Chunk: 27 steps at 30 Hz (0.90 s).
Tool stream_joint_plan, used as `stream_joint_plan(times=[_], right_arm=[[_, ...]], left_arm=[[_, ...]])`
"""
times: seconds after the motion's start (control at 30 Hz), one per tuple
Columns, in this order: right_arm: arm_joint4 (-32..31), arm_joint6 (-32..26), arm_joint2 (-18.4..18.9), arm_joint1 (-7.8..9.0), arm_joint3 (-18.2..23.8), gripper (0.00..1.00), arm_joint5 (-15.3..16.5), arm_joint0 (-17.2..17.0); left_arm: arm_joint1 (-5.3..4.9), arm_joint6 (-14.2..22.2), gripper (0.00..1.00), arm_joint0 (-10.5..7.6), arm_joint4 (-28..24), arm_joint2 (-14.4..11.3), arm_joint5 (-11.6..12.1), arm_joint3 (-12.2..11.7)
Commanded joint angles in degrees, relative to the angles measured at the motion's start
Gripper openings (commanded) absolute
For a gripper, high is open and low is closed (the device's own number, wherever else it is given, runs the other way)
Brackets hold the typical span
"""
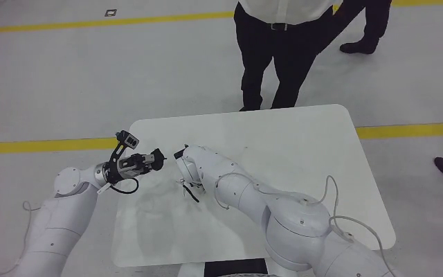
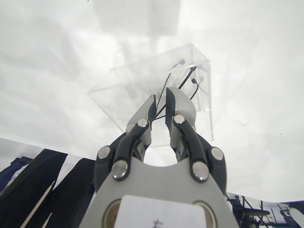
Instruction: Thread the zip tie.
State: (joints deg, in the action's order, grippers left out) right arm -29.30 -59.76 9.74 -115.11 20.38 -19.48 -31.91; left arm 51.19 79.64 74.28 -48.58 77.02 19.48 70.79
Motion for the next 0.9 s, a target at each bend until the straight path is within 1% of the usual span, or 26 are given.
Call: stream_joint_plan(times=[0.0,0.07,0.17,0.43,0.87], right_arm=[[-0.1,-0.1,0.0,0.00,0.0,0.12,0.0,0.0],[-0.1,-0.2,0.0,0.00,0.0,0.10,0.0,0.0],[-0.3,-0.3,0.0,-0.01,0.0,0.00,0.0,0.0],[-0.4,-0.3,0.0,-0.01,0.0,0.00,0.0,0.0],[1.3,0.2,0.0,0.04,0.7,0.00,0.0,1.1]], left_arm=[[0.00,0.0,0.00,0.00,0.0,0.0,0.0,0.0],[0.00,0.0,0.00,0.00,0.0,0.0,0.0,0.0],[0.00,0.0,0.00,0.00,0.0,0.0,0.0,0.0],[0.00,0.0,0.00,0.00,0.0,0.0,0.0,0.0],[0.00,0.0,0.00,0.00,0.0,0.0,0.0,0.0]])
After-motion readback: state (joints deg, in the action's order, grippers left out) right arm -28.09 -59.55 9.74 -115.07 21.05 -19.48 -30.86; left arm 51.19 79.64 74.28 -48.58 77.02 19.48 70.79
